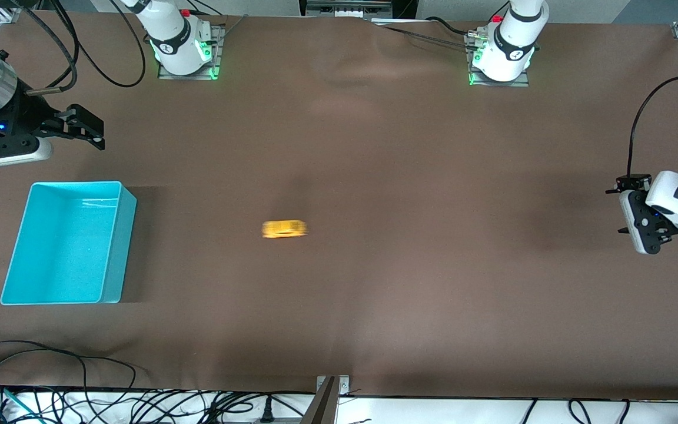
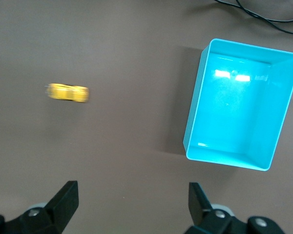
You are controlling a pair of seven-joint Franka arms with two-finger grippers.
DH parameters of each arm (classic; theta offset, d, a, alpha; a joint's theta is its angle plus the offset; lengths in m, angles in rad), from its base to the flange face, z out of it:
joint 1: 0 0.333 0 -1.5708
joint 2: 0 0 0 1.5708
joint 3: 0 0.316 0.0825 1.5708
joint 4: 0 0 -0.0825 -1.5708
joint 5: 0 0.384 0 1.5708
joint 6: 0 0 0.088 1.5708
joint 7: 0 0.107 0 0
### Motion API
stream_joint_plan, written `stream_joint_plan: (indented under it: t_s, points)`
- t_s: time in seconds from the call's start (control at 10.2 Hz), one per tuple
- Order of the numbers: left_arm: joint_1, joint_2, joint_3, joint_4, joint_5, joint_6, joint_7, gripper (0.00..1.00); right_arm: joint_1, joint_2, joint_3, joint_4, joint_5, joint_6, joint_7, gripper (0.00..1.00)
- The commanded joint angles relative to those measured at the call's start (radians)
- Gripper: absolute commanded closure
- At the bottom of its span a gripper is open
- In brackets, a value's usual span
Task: Wind up and store yellow beetle car
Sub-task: 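Carry the car toward the cyan bin and release it beside the bin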
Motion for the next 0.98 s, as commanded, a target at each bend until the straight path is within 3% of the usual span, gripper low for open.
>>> stream_joint_plan:
  t_s: [0.0, 0.2, 0.49, 0.69, 0.88]
  points:
    - [0.001, -0.081, -0.018, -0.006, -0.019, -0.079, -0.166, 0.00, -0.001, 0.000, 0.001, 0.014, -0.013, -0.015, -0.011, 0.00]
    - [-0.002, -0.095, -0.023, 0.057, -0.019, -0.160, -0.307, 0.00, -0.003, -0.002, -0.002, 0.014, -0.015, -0.008, -0.010, 0.00]
    - [-0.004, -0.100, -0.118, 0.128, -0.021, -0.231, -0.617, 0.00, 0.000, 0.018, -0.015, 0.006, -0.016, -0.006, 0.001, 0.00]
    - [-0.002, -0.112, -0.182, 0.161, -0.040, -0.234, -0.827, 0.00, 0.002, 0.093, -0.011, 0.011, -0.025, 0.000, -0.013, 0.00]
    - [-0.004, -0.170, -0.230, 0.162, -0.057, -0.247, -0.964, 0.00, 0.005, 0.107, -0.008, 0.006, -0.030, 0.026, -0.011, 0.00]
